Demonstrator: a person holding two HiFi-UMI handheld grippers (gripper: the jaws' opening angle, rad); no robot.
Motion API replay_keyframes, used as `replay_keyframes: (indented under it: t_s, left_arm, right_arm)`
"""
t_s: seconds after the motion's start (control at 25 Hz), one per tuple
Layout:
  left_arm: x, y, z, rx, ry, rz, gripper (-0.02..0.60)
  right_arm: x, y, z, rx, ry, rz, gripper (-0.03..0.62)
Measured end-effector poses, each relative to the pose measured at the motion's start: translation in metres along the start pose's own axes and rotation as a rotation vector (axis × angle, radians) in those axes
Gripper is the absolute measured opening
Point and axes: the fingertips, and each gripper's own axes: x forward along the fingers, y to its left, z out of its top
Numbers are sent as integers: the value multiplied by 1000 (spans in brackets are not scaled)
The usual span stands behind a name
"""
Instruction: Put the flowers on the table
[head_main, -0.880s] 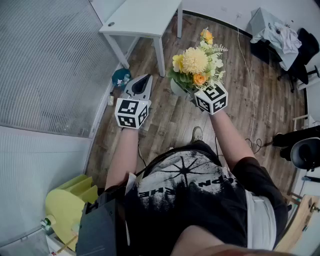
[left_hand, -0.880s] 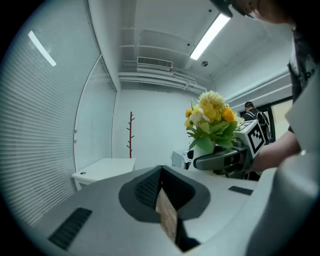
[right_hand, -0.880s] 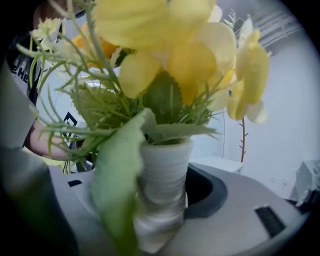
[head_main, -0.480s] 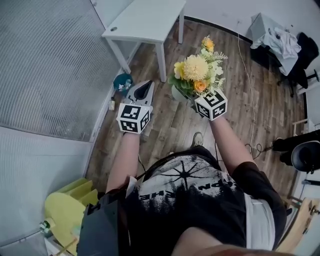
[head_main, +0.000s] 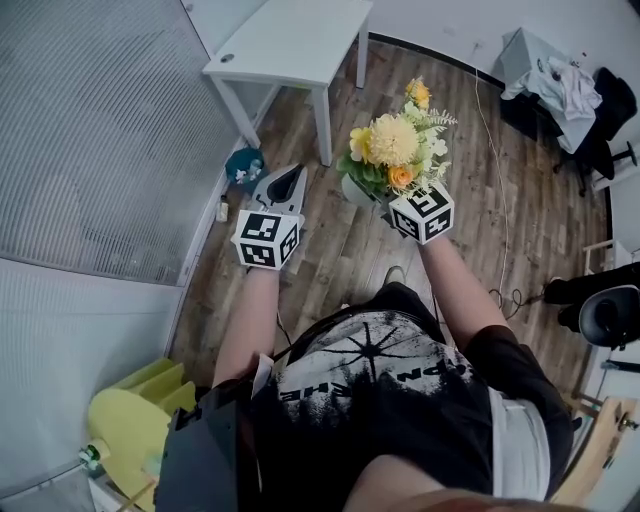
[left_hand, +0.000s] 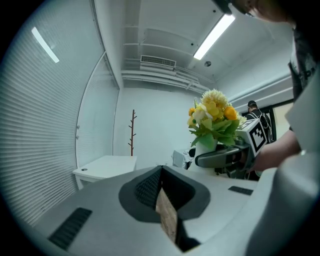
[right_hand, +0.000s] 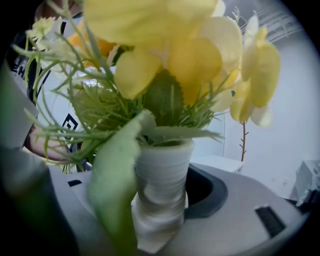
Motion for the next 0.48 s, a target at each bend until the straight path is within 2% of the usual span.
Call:
replay_keyframes:
  t_s: [0.36,0.48]
  left_arm:
    - [27,34,-13,-21,15,7,12]
    - [41,42,-13,-66,9,2,12]
  right_arm:
    - [34,-23,-9,-2,10,2,256]
    - [44,-38,-13,-6,13,11,256]
